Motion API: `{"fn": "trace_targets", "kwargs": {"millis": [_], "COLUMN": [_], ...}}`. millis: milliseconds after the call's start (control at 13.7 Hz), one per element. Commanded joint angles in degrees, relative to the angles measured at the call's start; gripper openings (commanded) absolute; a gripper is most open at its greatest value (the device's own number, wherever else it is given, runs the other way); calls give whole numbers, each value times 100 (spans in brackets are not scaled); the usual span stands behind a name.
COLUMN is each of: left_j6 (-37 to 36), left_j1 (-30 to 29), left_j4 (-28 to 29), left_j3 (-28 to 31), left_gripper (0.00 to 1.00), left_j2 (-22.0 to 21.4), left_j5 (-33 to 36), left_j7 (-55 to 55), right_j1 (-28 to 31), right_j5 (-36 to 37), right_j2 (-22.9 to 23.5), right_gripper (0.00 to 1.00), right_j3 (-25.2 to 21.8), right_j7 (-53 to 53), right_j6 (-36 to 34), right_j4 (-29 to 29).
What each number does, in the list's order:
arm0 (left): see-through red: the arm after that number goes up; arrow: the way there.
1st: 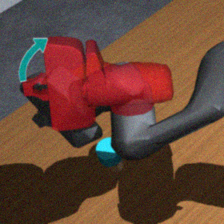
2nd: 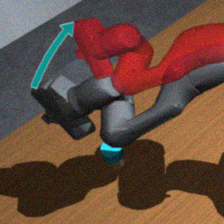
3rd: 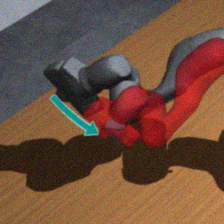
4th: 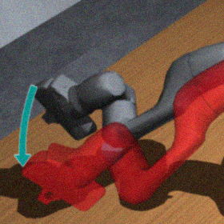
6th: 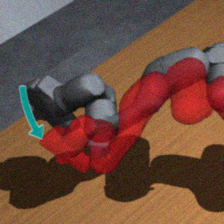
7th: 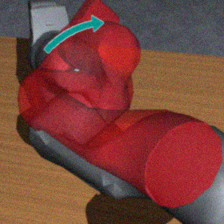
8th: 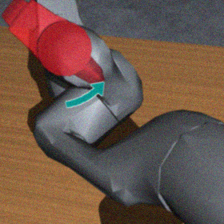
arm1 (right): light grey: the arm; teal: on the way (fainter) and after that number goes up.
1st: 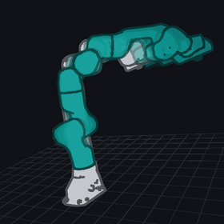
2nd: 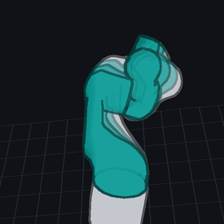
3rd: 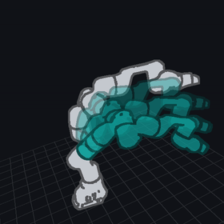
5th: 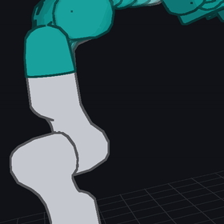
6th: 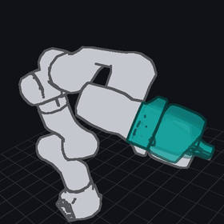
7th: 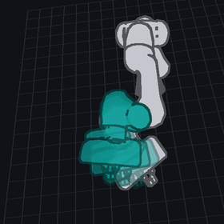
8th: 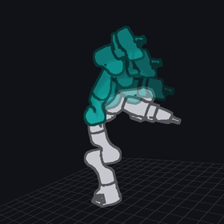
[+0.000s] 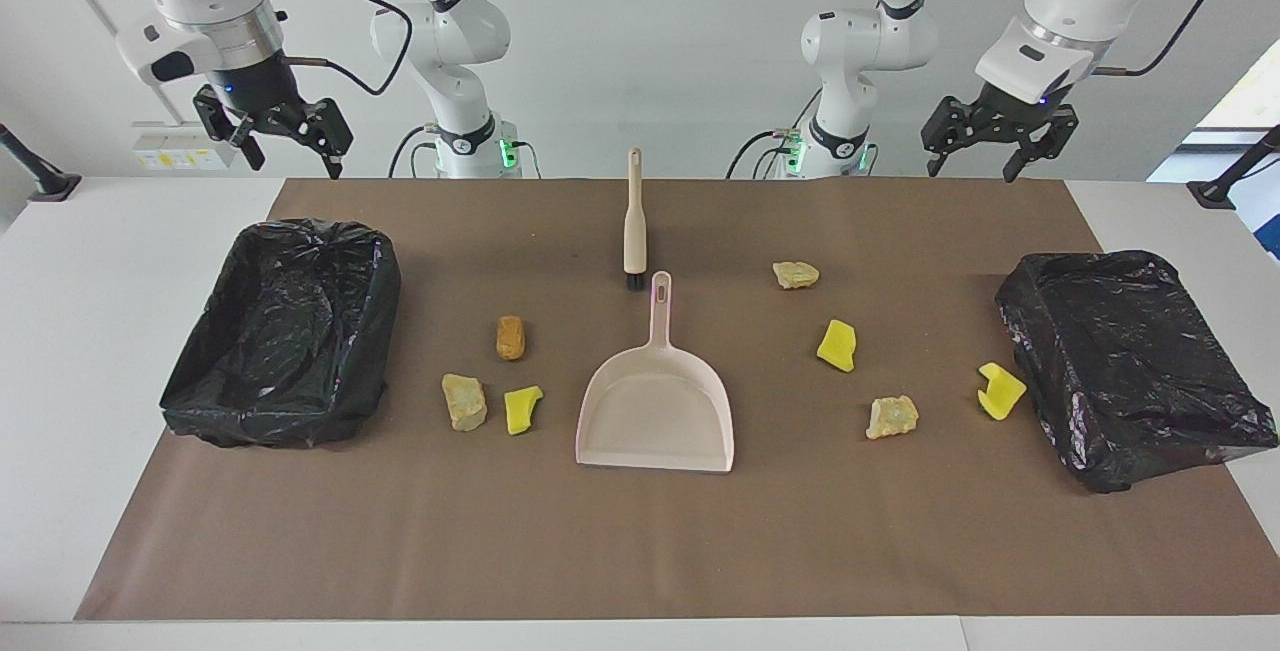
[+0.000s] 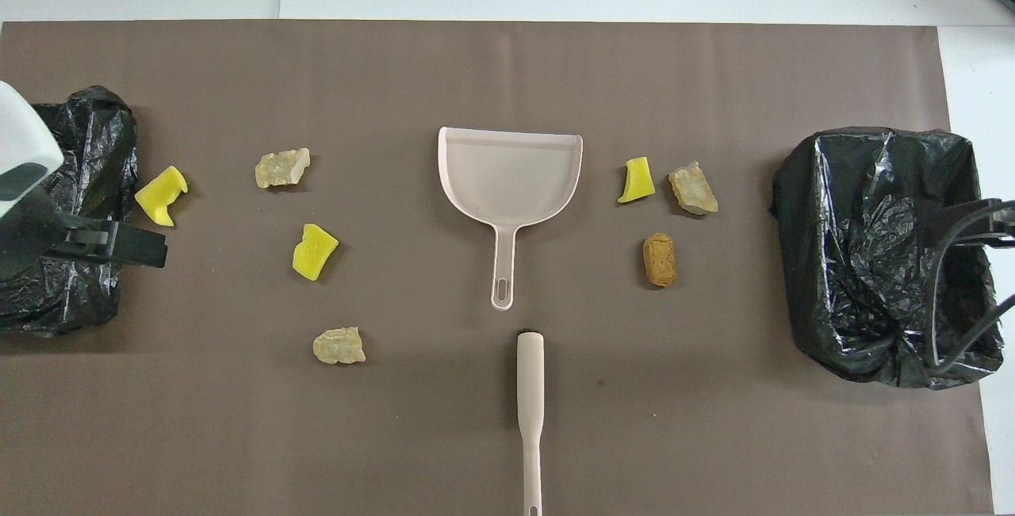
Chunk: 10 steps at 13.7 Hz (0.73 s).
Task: Sweep and dump trash in bin
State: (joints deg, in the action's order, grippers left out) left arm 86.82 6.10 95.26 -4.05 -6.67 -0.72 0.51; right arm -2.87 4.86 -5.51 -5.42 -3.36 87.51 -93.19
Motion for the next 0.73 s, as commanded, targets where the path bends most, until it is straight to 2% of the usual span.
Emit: {"fn": "trace_targets", "kwargs": {"millis": [0,657], "left_j6": [527,2214], "left_j1": [504,2666], "left_j4": [896,2373], "left_j3": [62,62], "left_gripper": [100,100], "left_j2": [-501,-651], "left_j5": [-16,-16], "left_j7": [396,2725], "right_j1": [15,15], "right_j5": [-73,-73], "right_j2": [-65,-65], "right_gripper": [100,100], "right_j3": [-3,-3], "right_j7": [55,55], "right_j6": [11,11], "right_j4": [-42,-42]}}
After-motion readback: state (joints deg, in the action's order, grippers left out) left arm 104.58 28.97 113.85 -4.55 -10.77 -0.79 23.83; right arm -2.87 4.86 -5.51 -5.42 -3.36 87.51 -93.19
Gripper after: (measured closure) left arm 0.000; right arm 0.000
